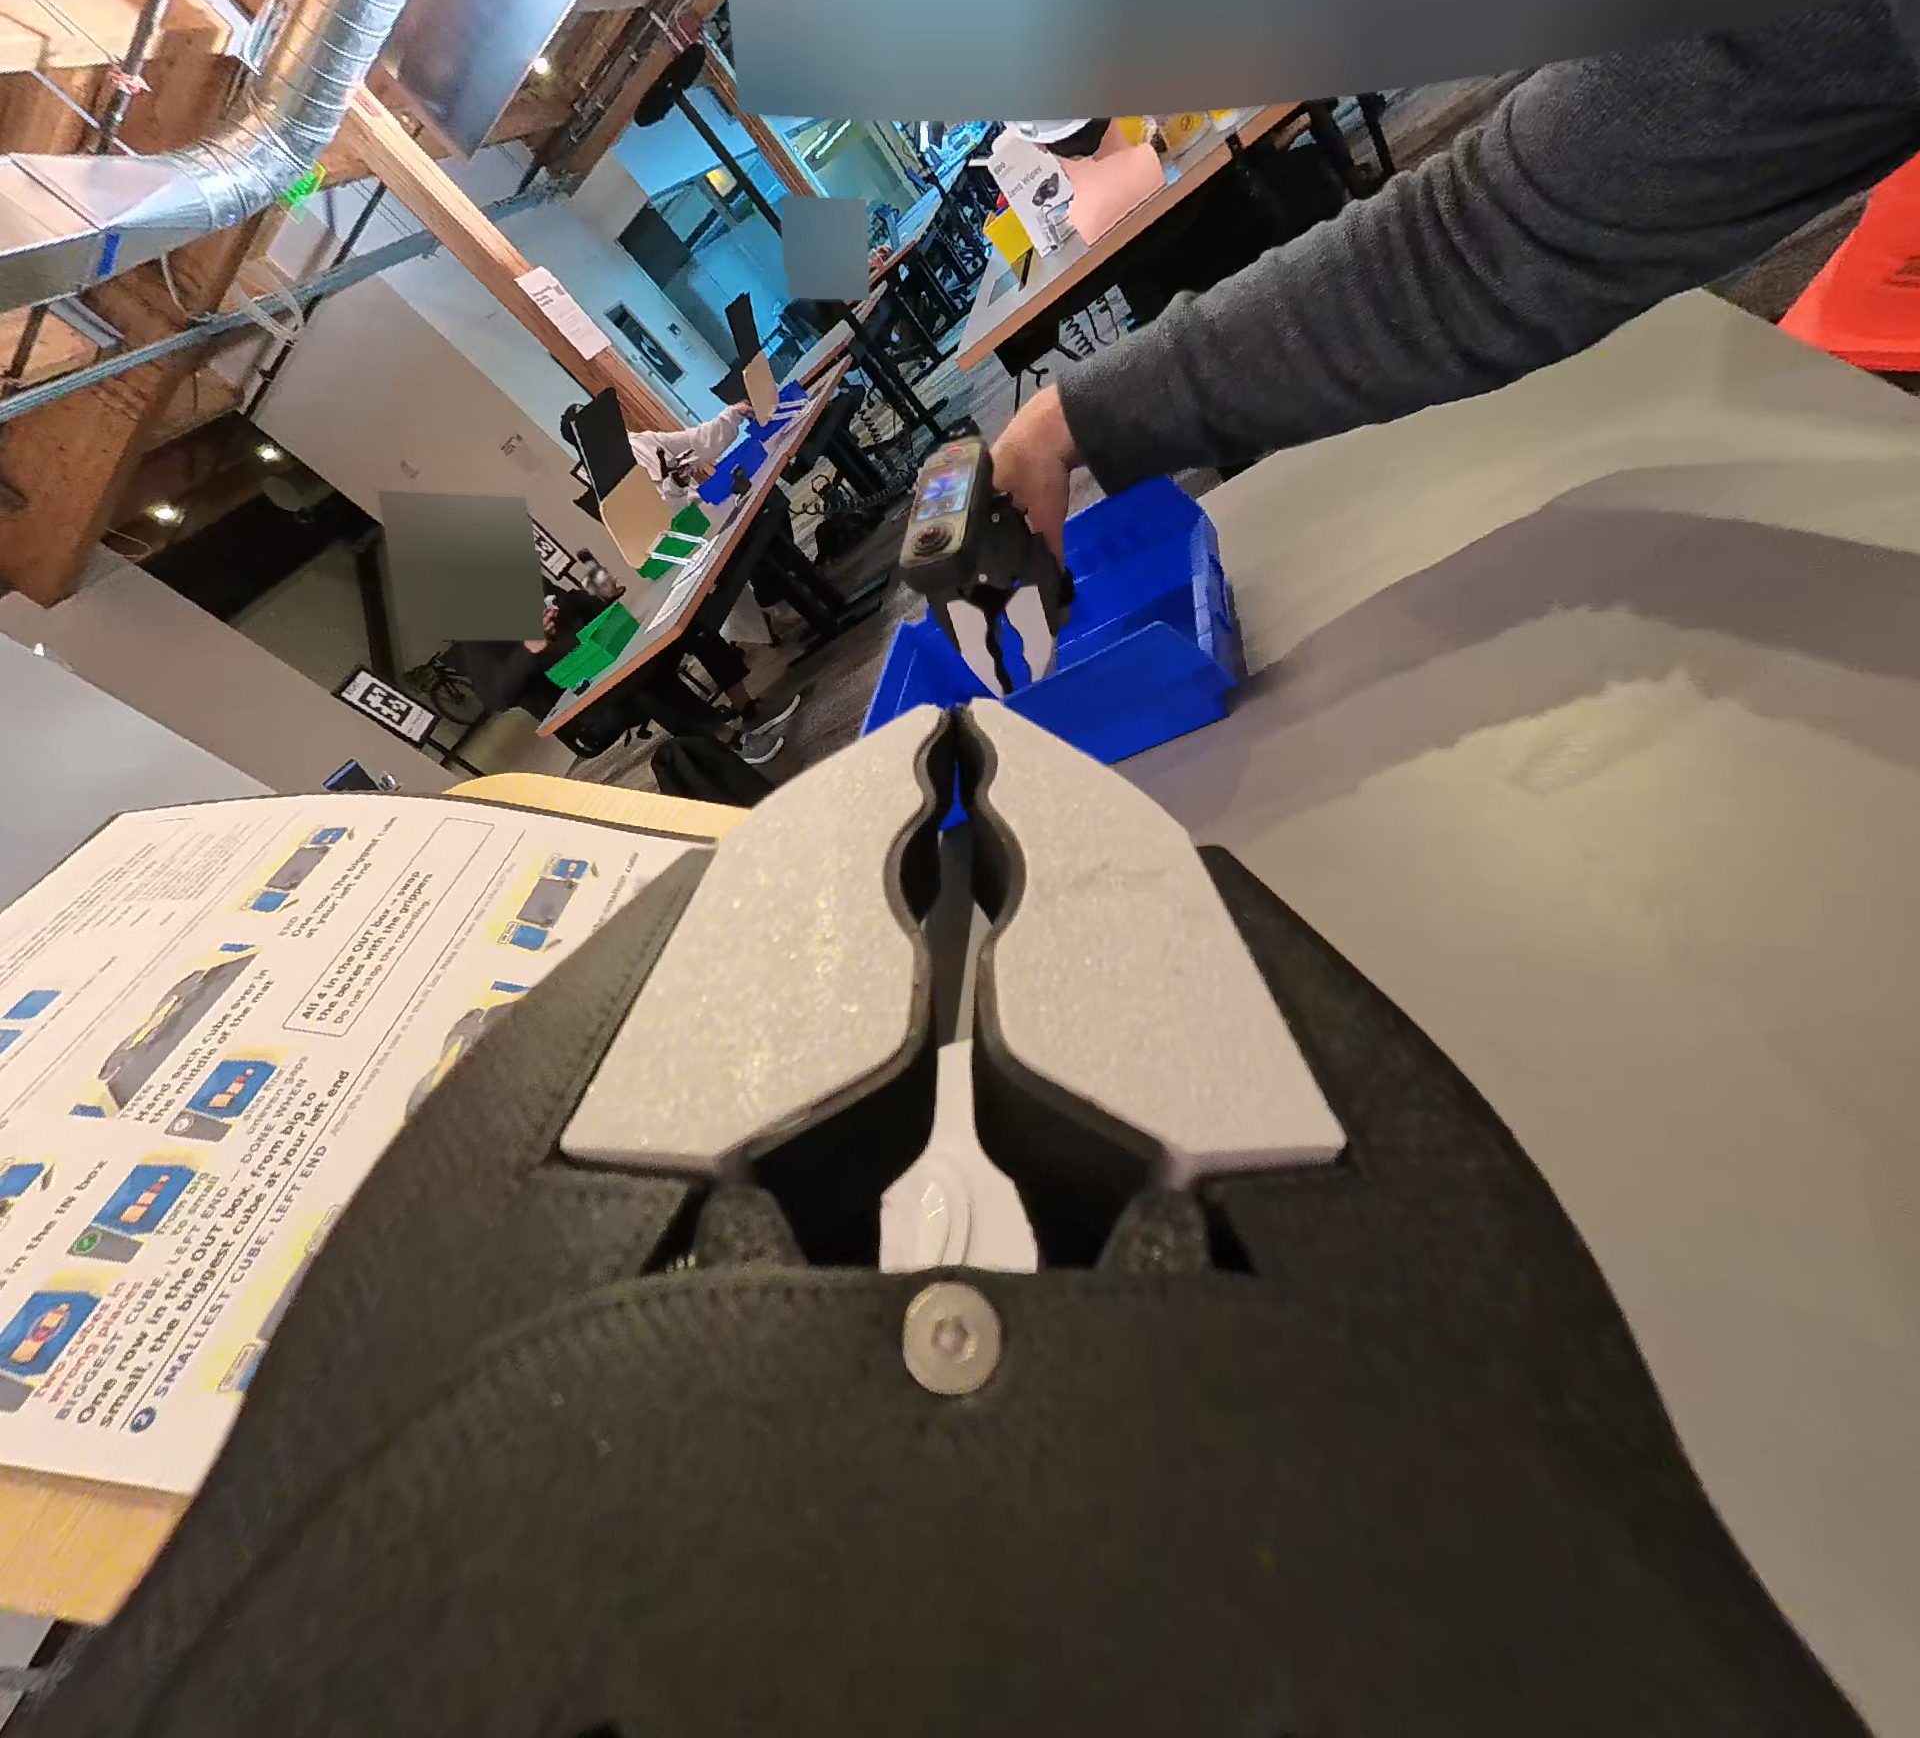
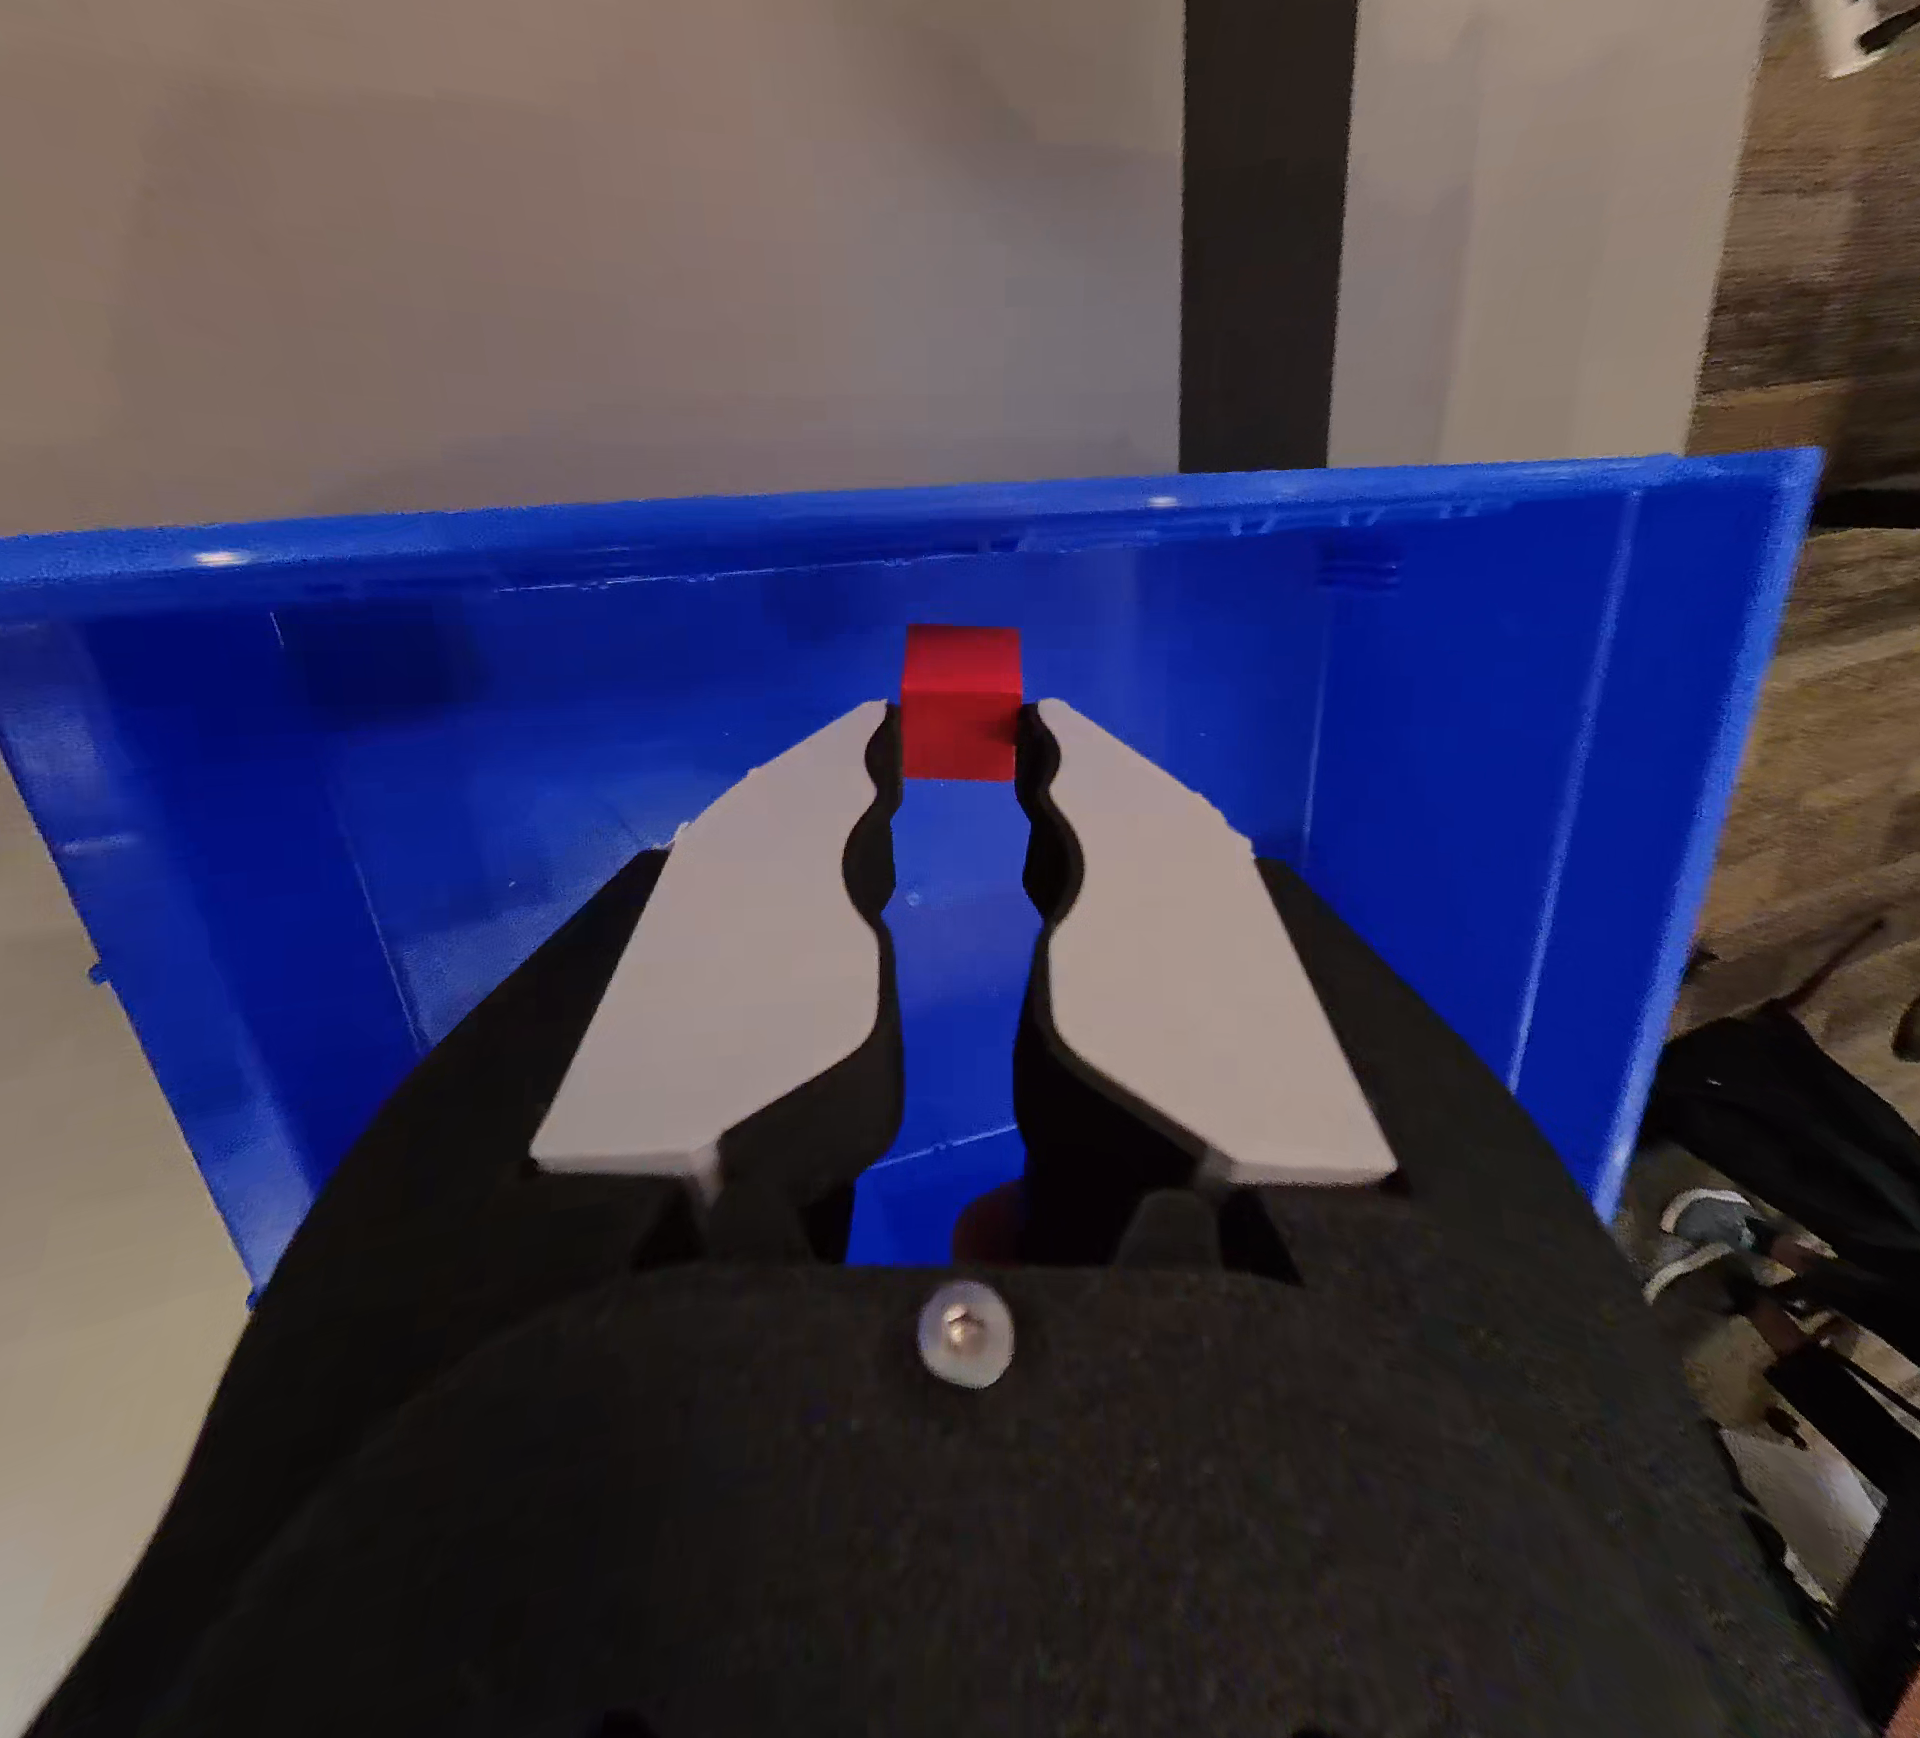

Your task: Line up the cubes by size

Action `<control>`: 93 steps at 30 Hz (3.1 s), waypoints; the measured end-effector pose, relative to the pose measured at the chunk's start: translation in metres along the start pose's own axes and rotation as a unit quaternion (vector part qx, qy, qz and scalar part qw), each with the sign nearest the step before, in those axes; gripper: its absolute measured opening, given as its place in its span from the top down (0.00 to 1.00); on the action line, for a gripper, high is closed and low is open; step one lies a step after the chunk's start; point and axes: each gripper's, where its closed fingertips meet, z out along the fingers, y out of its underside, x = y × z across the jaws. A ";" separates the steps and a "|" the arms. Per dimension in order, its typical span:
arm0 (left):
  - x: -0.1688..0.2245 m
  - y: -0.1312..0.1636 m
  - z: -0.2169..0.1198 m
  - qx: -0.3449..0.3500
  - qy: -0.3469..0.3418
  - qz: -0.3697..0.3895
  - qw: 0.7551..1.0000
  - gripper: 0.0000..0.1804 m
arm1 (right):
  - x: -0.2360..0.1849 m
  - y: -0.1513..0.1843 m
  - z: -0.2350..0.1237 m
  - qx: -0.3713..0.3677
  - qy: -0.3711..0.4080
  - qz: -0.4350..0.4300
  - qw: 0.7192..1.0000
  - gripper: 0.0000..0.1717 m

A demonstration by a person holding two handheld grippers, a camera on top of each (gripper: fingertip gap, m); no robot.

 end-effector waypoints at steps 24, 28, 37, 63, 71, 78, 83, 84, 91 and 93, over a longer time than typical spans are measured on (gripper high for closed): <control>0.004 0.021 0.016 -0.027 0.017 -0.010 0.999 1.00 | -0.005 0.007 0.048 -0.069 -0.089 -0.021 0.993 0.88; 0.004 0.022 0.015 -0.029 0.018 -0.009 0.999 1.00 | -0.005 0.007 0.048 -0.073 -0.095 -0.026 0.992 0.88; 0.005 0.022 0.014 -0.033 0.020 -0.006 0.999 1.00 | -0.007 0.003 0.049 -0.075 -0.104 -0.025 0.991 0.85; -0.027 0.011 -0.047 -0.146 -0.118 0.036 0.981 1.00 | -0.069 -0.256 -0.144 0.215 0.280 -0.082 0.932 0.90; -0.039 0.035 -0.069 -0.195 -0.141 0.040 0.970 1.00 | -0.090 -0.362 -0.140 0.336 0.233 -0.113 0.905 0.88; -0.067 0.103 -0.105 -0.306 -0.211 0.003 0.928 0.95 | -0.092 -0.364 -0.124 0.331 0.218 -0.134 0.908 0.88; -0.074 0.193 -0.165 -0.456 -0.176 -0.016 0.872 0.90 | -0.092 -0.355 -0.124 0.325 0.214 -0.140 0.910 0.88; -0.075 0.207 -0.176 -0.471 -0.162 -0.021 0.867 0.90 | -0.093 -0.354 -0.123 0.323 0.213 -0.142 0.911 0.88; -0.065 0.301 -0.227 -0.562 -0.038 -0.072 0.823 0.82 | -0.092 -0.352 -0.117 0.314 0.207 -0.144 0.915 0.88; -0.057 0.325 -0.236 -0.589 -0.006 -0.081 0.804 0.79 | -0.094 -0.352 -0.114 0.311 0.202 -0.148 0.917 0.88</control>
